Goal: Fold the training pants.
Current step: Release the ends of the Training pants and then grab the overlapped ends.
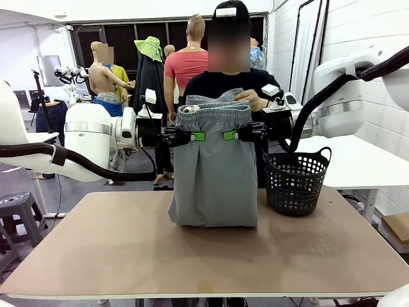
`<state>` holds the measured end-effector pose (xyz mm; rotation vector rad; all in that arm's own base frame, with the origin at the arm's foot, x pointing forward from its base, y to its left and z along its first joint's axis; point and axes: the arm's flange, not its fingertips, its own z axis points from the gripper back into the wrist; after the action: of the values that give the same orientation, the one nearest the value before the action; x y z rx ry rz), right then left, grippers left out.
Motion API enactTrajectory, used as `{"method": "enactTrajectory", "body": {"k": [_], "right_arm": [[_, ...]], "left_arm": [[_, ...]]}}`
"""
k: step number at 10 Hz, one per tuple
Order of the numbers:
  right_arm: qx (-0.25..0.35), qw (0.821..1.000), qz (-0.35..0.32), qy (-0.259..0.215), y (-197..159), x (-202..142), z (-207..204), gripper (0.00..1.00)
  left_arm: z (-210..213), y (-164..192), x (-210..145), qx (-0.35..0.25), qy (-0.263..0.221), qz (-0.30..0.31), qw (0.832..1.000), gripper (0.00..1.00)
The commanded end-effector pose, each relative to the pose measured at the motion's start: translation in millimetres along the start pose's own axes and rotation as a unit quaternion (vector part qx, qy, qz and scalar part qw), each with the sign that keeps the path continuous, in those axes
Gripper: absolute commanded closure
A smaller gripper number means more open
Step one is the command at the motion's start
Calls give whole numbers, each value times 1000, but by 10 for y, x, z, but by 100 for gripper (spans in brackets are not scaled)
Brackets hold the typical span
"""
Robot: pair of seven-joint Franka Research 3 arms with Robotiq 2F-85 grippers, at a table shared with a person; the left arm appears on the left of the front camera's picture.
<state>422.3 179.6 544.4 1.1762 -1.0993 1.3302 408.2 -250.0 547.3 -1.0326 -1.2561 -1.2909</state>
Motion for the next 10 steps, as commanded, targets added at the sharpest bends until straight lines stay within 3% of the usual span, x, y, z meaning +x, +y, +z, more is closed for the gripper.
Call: {"method": "enactTrajectory", "body": {"k": [1, 10], "right_arm": [[-4, 1000, -2, -14, 28, 25, -7, 100], [-4, 1000, -2, -14, 28, 25, -7, 100]], "left_arm": [[-6, -9, 33, 3, -9, 1, 1000, 100], [-6, -9, 33, 3, -9, 1, 1000, 100]]}}
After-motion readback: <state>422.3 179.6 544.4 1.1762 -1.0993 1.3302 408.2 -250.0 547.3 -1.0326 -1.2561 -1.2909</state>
